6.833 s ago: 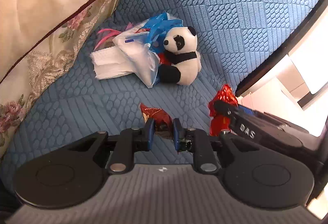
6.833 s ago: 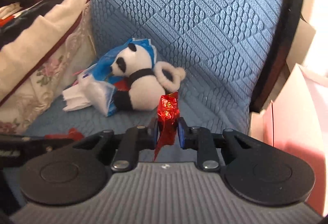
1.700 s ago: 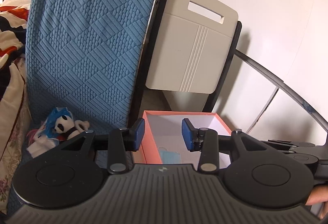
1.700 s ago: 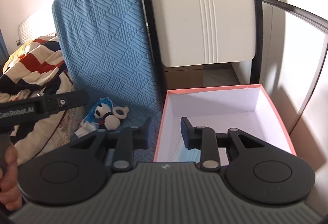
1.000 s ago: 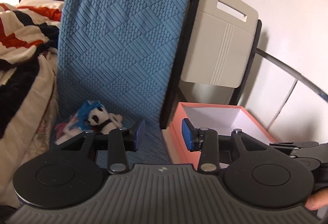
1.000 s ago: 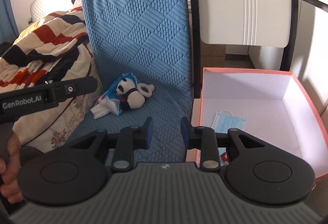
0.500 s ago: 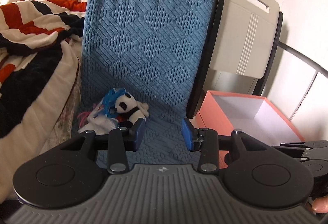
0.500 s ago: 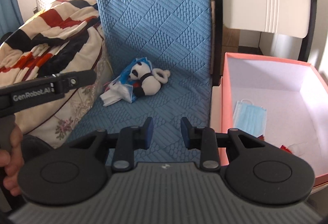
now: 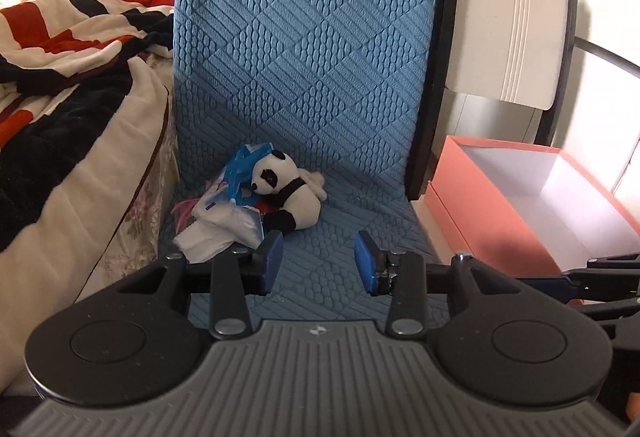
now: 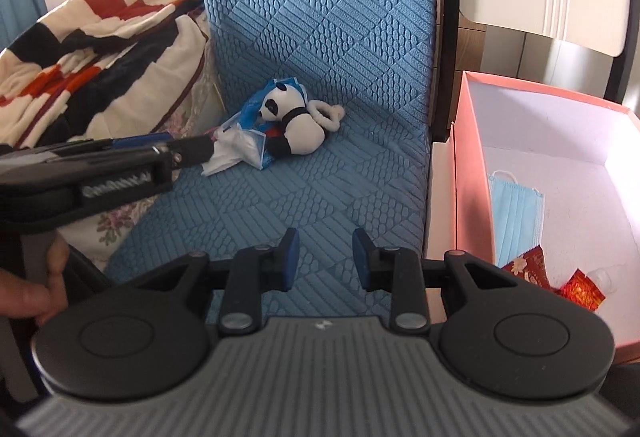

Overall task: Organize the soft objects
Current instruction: 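Move both grippers from the box back to the panda plush and blue bag, then grasp the blue cartoon tissue bag with the left gripper while the right gripper grasps the panda plush, then lift the blue bag with the left gripper while the right gripper lifts the panda plush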

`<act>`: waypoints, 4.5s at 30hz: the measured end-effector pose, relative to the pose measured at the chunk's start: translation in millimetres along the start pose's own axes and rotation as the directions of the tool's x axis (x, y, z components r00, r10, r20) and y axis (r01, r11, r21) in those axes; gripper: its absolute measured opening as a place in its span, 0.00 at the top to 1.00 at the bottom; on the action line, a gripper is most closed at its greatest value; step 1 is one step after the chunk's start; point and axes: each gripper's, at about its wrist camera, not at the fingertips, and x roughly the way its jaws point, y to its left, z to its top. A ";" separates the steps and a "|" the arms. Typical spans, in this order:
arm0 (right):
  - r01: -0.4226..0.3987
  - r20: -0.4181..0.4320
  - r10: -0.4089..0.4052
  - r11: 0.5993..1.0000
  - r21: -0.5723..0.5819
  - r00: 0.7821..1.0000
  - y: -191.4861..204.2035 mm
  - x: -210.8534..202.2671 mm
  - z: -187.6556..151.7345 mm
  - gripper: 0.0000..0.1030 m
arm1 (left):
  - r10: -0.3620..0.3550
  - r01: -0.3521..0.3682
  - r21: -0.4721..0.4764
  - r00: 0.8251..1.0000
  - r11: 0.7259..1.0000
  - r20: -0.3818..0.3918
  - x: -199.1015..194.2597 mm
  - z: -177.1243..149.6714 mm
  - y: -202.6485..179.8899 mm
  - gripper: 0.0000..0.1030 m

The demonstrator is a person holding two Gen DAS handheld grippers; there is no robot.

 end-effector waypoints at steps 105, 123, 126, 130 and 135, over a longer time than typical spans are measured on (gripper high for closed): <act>-0.104 -0.081 0.097 0.991 -0.088 0.992 -16.1 134.9 73.5 0.58 | -0.071 0.011 -0.308 0.981 0.951 -0.182 102.7 19.5 66.7 0.98; 0.016 -0.093 -0.029 0.990 -0.141 0.995 -1.6 86.4 18.6 0.58 | -0.088 0.015 -0.350 0.977 0.937 -0.193 55.6 -10.3 53.2 0.98; 0.026 -0.102 -0.039 0.991 -0.132 0.994 -1.3 79.8 10.4 0.58 | -0.085 0.009 -0.351 0.975 0.936 -0.203 47.0 -15.4 50.3 0.98; 0.046 -0.128 -0.059 0.993 -0.108 0.990 -5.7 70.0 -2.1 0.58 | -0.079 -0.002 -0.347 0.973 0.938 -0.218 41.2 -24.1 45.2 0.98; 0.061 -0.184 -0.075 0.995 -0.080 0.980 -11.4 69.1 -15.8 0.57 | -0.080 -0.016 -0.356 0.964 0.935 -0.254 47.4 -29.0 46.0 0.97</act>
